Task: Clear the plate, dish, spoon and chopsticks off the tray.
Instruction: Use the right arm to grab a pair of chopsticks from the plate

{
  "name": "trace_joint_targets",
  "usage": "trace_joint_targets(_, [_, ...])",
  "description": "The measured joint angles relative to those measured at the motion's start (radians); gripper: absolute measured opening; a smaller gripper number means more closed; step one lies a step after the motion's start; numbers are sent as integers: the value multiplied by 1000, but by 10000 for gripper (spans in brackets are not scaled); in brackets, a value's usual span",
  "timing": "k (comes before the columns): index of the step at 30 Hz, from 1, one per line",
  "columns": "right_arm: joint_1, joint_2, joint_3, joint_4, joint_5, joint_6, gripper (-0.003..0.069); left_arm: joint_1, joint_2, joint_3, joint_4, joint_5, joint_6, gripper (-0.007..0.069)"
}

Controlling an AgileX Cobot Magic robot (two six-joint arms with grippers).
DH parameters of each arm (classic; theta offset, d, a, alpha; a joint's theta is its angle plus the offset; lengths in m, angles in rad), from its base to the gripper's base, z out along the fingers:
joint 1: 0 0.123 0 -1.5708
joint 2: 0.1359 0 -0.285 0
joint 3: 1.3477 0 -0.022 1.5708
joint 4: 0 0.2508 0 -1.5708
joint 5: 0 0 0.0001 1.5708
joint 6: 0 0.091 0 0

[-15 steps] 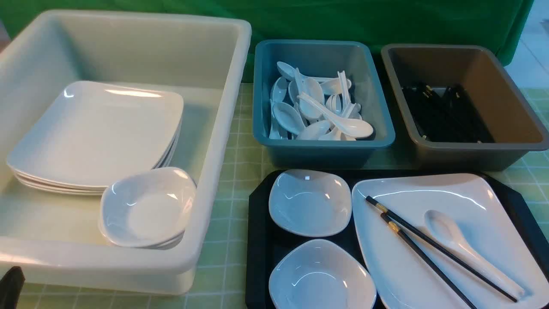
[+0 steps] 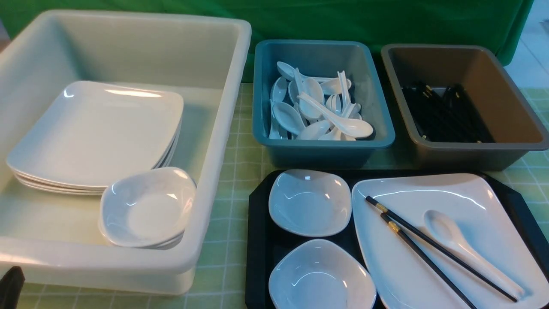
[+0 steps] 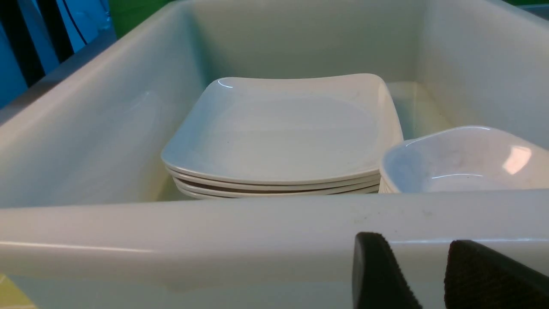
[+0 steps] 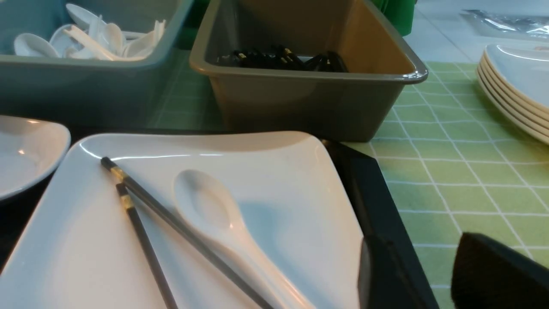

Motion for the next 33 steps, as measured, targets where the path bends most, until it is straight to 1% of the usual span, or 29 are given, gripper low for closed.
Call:
trace_joint_targets(3, [0,0,0,0,0,0,242,0,0,0,-24,-21,-10,225])
trace_joint_targets(4, [0,0,0,0,0,0,242,0,0,0,-106,-78,-47,225])
trace_joint_targets(5, [0,0,0,0,0,0,242,0,0,0,-119,-86,-61,225])
trace_joint_targets(7, [0,0,0,0,0,0,242,0,0,0,-261,-181,-125,225])
trace_joint_targets(9, [0,0,0,0,0,0,242,0,0,0,-321,-239,-148,225])
trace_joint_targets(10, [0,0,0,0,0,0,242,0,0,0,-342,-294,-161,225])
trace_joint_targets(15, [0,0,0,0,0,0,242,0,0,0,-365,-404,-191,225])
trace_joint_targets(18, [0,0,0,0,-1,0,242,0,0,0,-370,-505,-271,225])
trace_joint_targets(20, [0,0,0,0,-3,0,242,0,0,0,-370,-552,-300,225])
trace_joint_targets(23, [0,0,0,1,-12,0,242,0,0,0,-350,-624,-322,225])
trace_joint_targets(25, [0,0,0,28,-43,9,242,0,0,0,-326,-652,-323,225])
trace_joint_targets(27, [0,0,0,150,-142,114,242,0,0,0,-293,-696,-324,223])
trace_joint_targets(28, [0,0,0,215,-192,187,242,0,0,0,-292,-717,-325,218])
trace_joint_targets(29, [0,0,0,285,-247,283,242,0,0,0,-295,-747,-325,195])
trace_joint_targets(30, [0,0,0,314,-285,345,242,0,0,0,-297,-772,-325,165])
trace_joint_targets(31, [0,0,0,325,-308,374,242,0,0,-1,-300,-786,-325,143])
trace_joint_targets(33, [0,0,0,348,-344,404,242,0,0,-36,-302,-760,-325,49])
